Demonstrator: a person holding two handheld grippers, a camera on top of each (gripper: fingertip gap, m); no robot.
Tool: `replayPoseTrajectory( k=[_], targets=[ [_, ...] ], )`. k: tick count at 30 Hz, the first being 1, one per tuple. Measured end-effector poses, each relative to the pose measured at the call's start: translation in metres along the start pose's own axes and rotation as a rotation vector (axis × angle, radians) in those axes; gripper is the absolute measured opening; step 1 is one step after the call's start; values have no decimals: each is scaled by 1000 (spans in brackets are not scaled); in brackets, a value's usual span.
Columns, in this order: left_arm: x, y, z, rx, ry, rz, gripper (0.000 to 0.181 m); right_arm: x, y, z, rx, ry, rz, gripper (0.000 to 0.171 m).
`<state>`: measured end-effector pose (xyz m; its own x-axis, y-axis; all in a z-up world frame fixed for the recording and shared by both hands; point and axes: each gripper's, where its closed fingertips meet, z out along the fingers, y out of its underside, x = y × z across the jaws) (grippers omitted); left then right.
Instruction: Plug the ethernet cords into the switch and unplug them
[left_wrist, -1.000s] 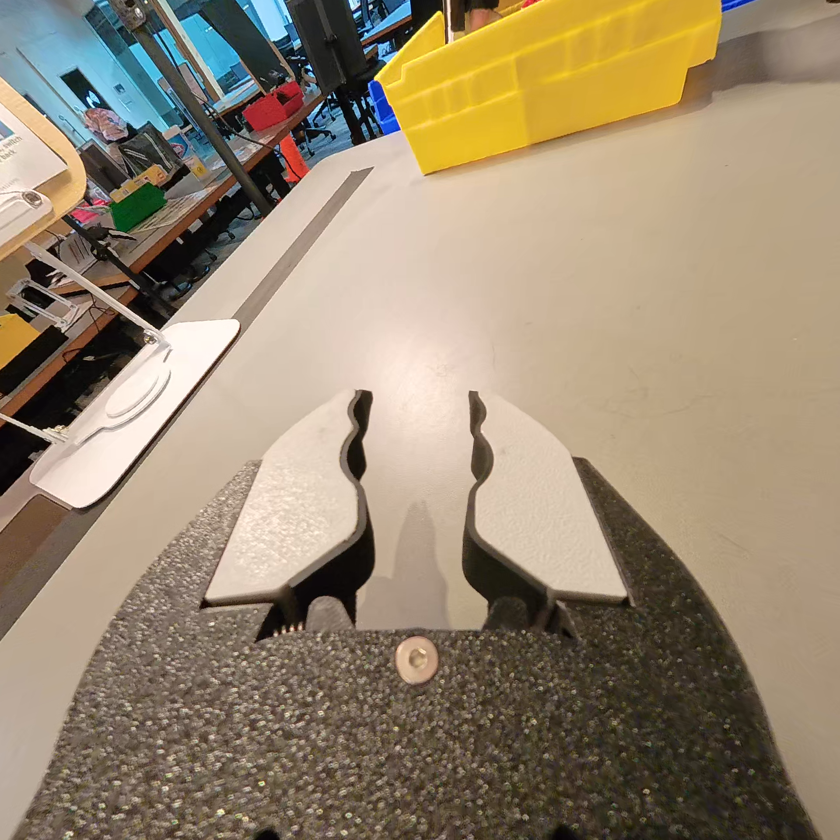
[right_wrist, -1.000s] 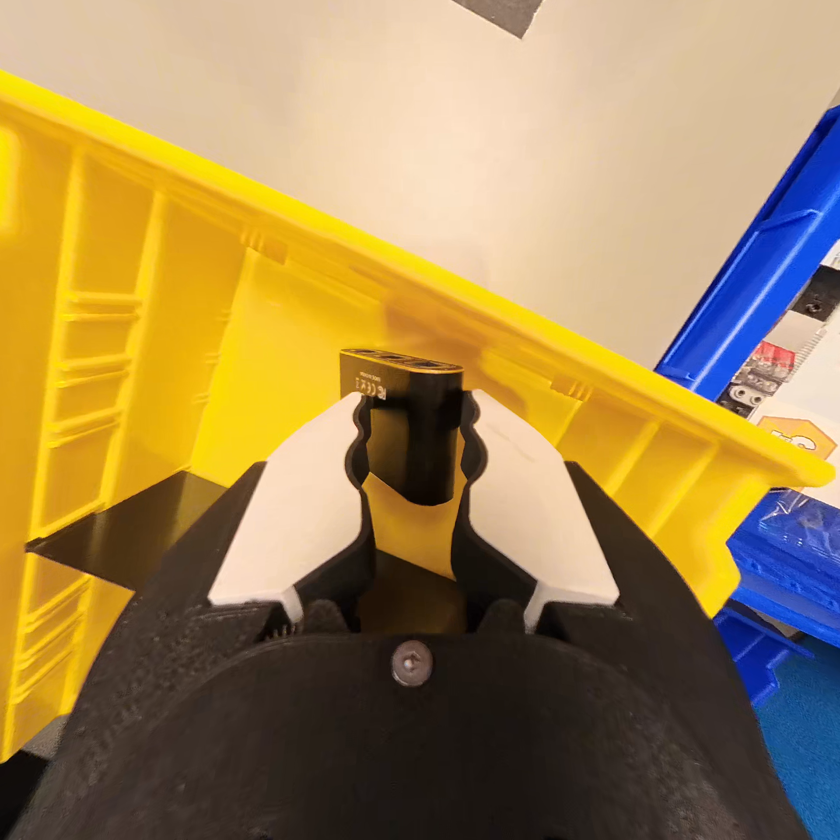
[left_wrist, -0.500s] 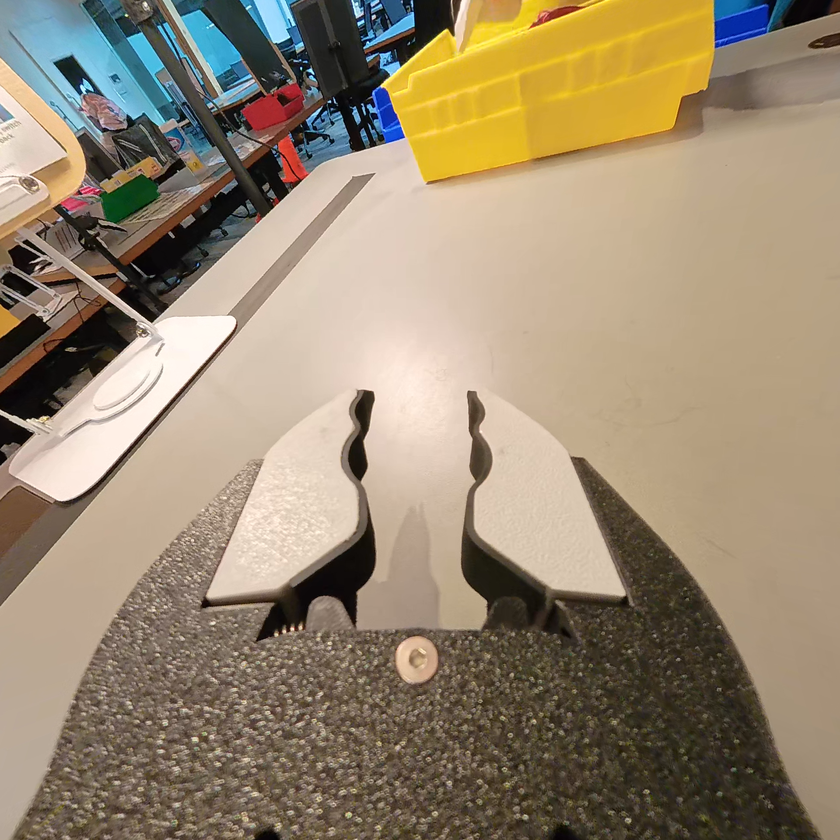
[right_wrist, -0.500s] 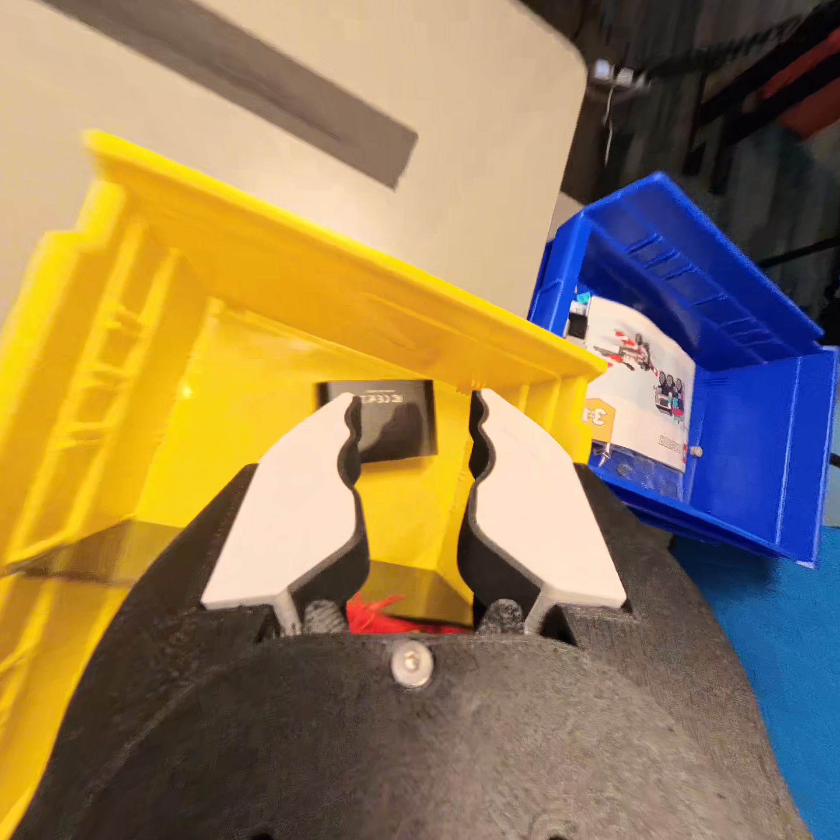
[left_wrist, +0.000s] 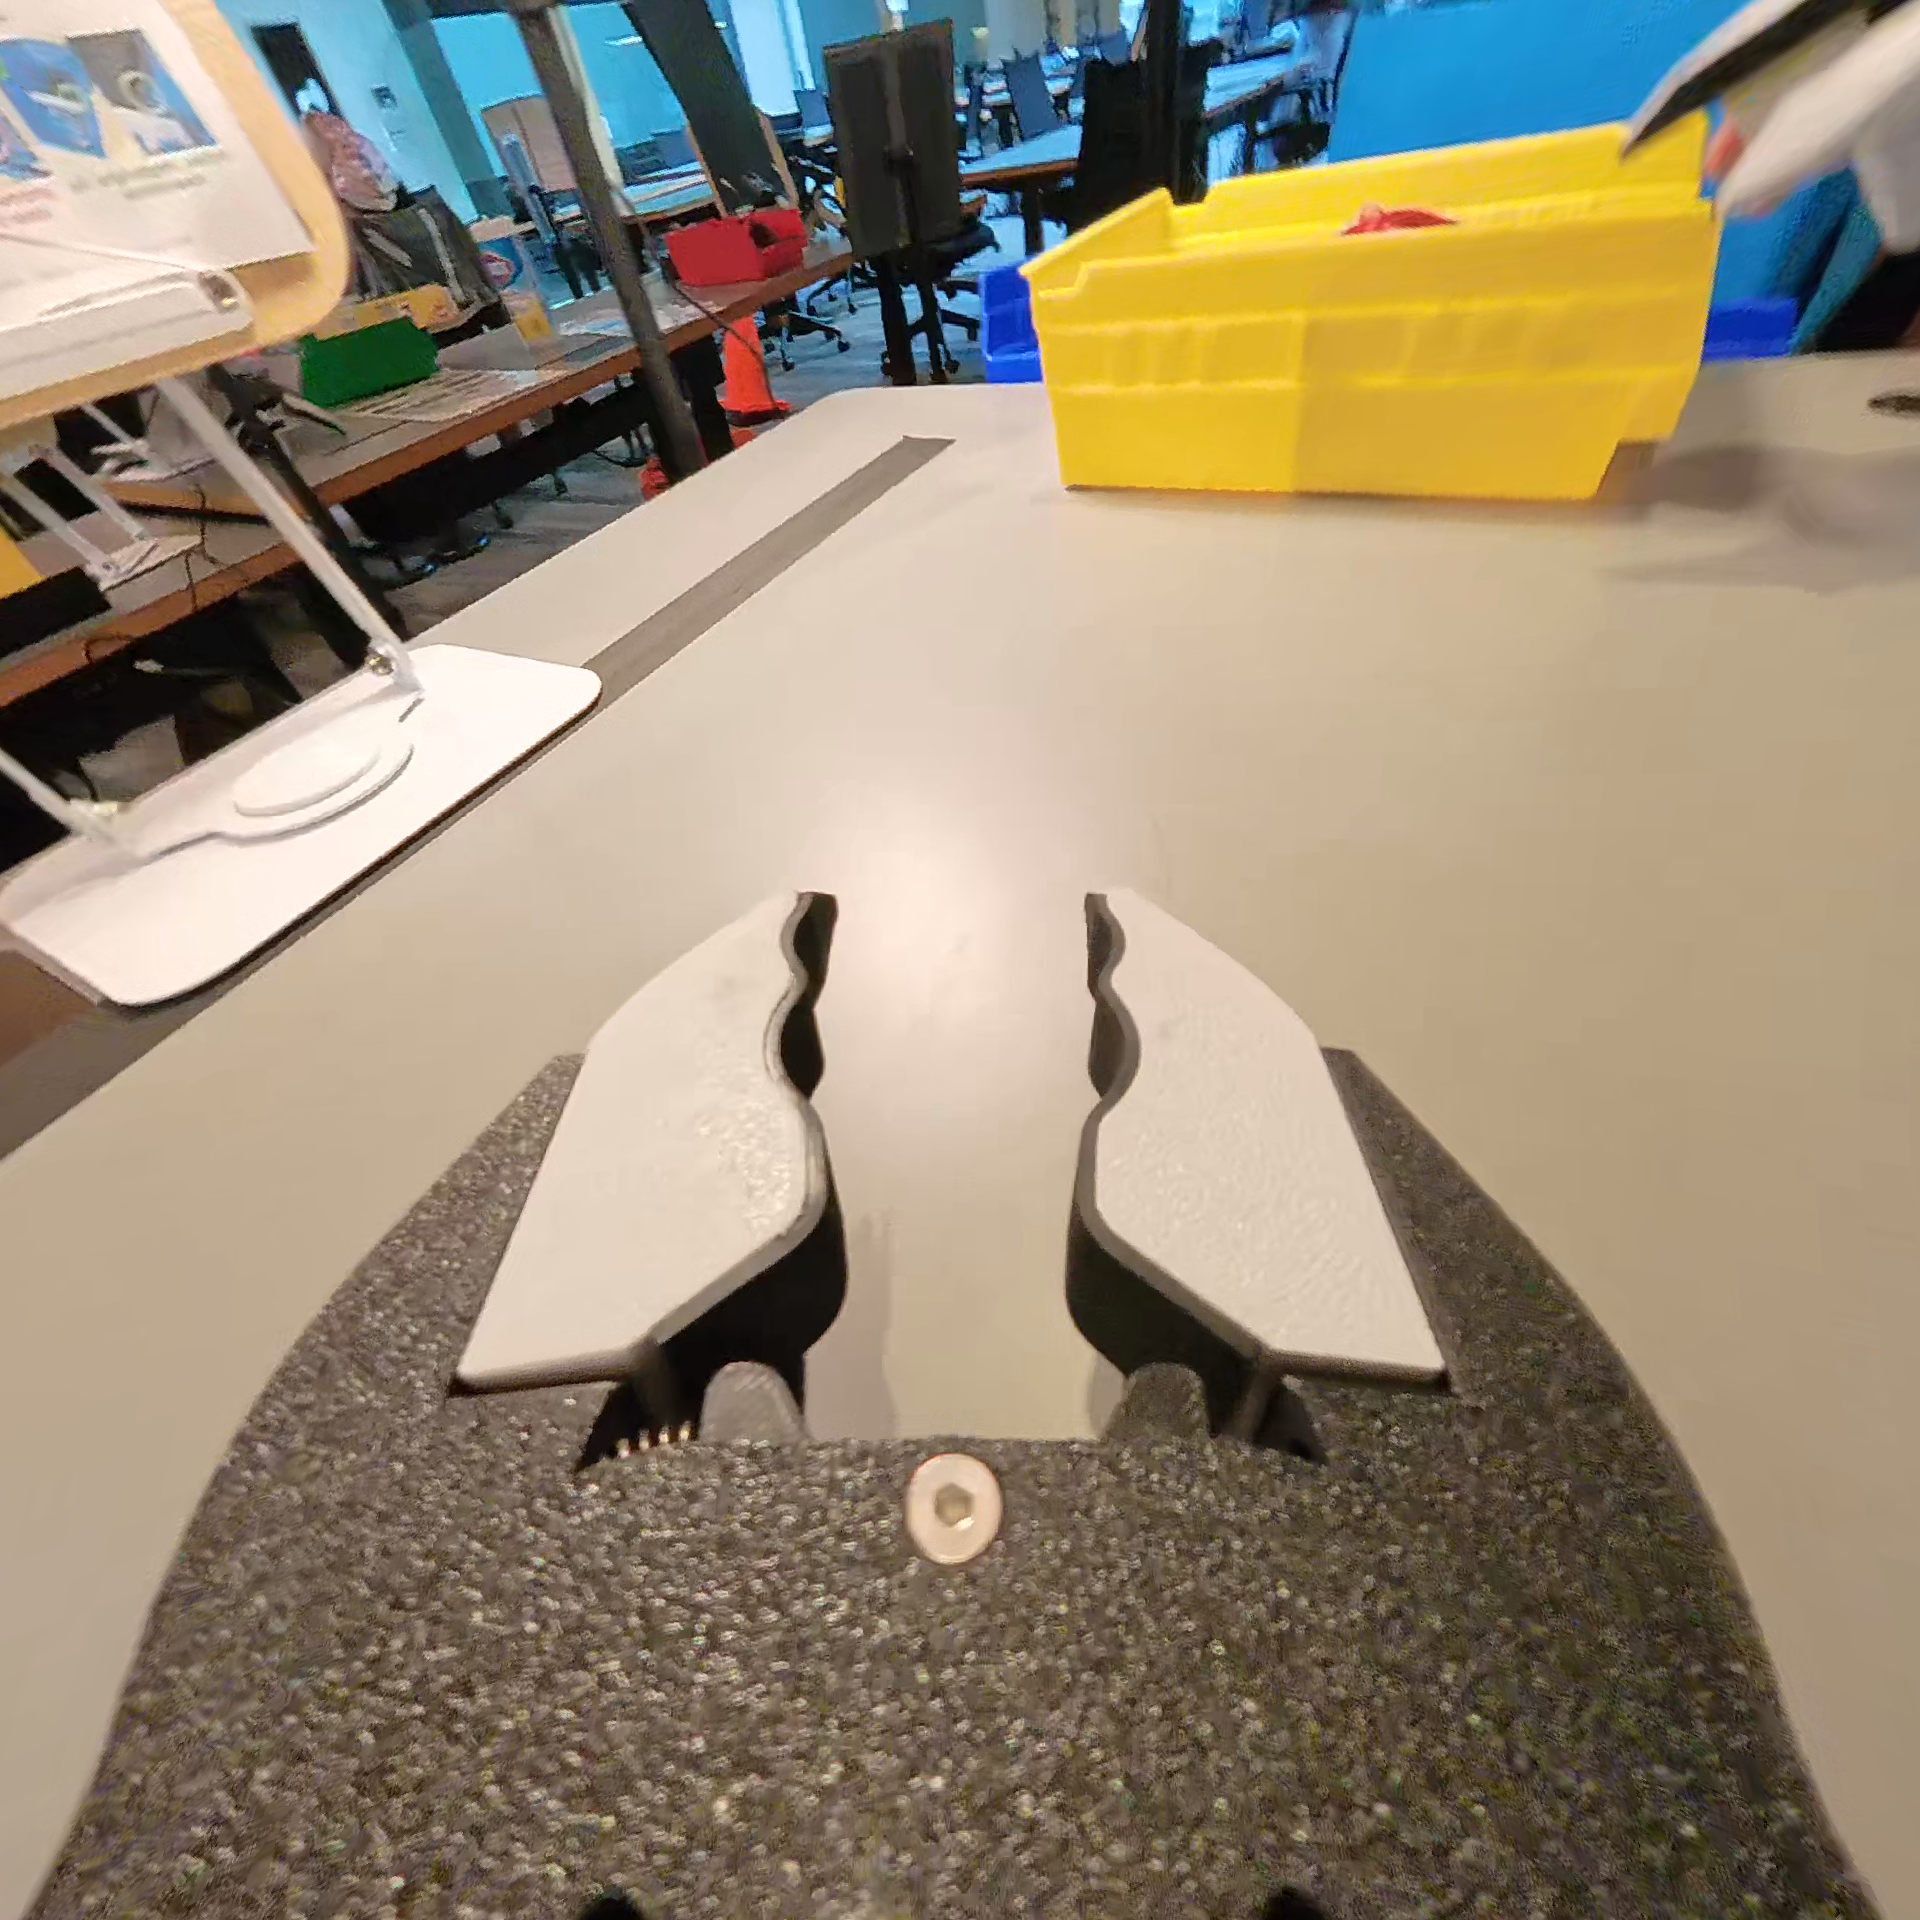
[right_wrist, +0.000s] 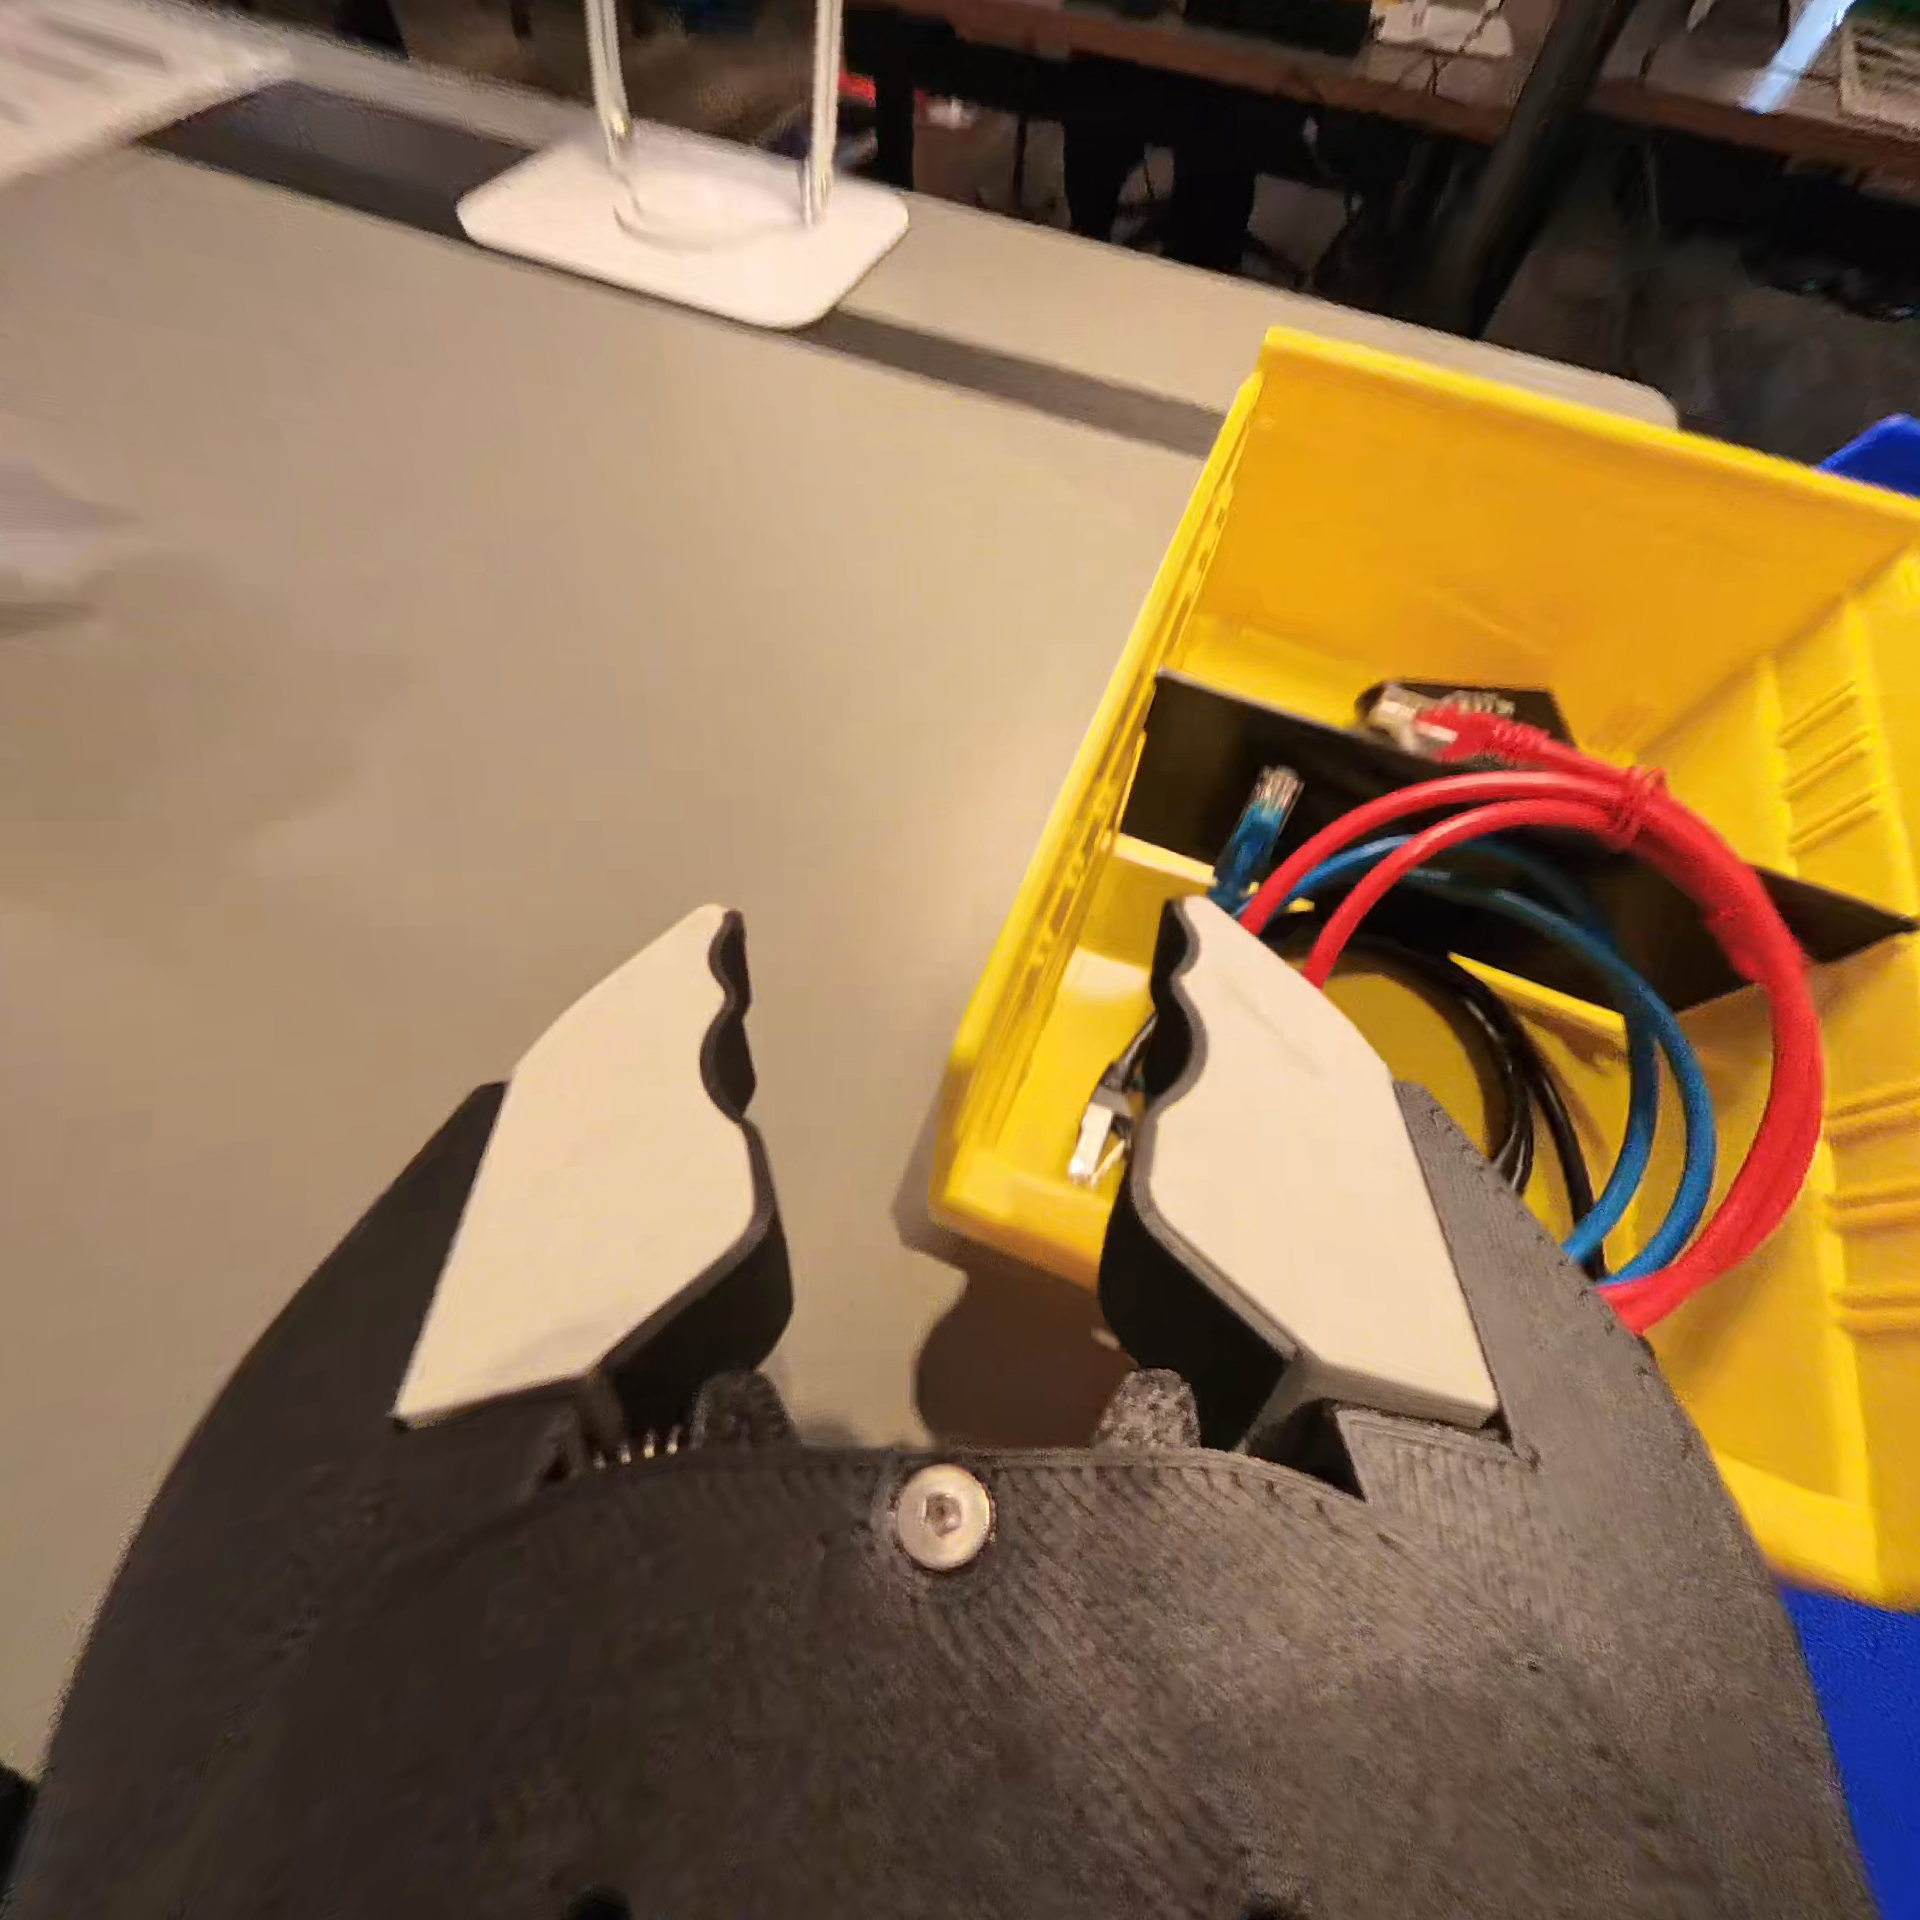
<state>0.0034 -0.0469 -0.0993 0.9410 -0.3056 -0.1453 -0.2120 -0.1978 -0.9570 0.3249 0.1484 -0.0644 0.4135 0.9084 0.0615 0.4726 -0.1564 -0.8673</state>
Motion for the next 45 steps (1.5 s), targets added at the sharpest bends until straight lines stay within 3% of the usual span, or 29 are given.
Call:
replayPoseTrajectory(
  k=[4,9,13,18,21,25,31,35,40,45],
  targets=[
    [-8,5,-19,-8,-89,-71,55,-13,26,13,-84,-3,-42,83],
    [-20,20,-75,-25,-320,-123,61,-15,34,31,-100,42,-67,74],
    [-42,32,-160,-95,-668,-129,75,-8,38,39,-114,112,-100,63],
    [-83,29,-303,-295,-1157,-2,77,-1,36,42,-117,145,-91,51],
    [-109,64,-352,-436,-1202,-124,77,4,37,44,-127,192,-110,43],
    [-126,115,-357,-517,-1077,-309,68,14,37,44,-128,271,-133,25],
    [-136,130,-337,-572,-1015,-253,26,21,36,48,-121,302,-130,13],
    [-138,131,-330,-533,-987,-260,10,23,34,52,-108,325,-152,13],
    [-136,128,-332,-466,-1006,-216,9,27,31,52,-68,352,-174,8],
    [-129,103,-338,-360,-1020,-129,10,19,28,54,-49,323,-206,8]
  ],
)
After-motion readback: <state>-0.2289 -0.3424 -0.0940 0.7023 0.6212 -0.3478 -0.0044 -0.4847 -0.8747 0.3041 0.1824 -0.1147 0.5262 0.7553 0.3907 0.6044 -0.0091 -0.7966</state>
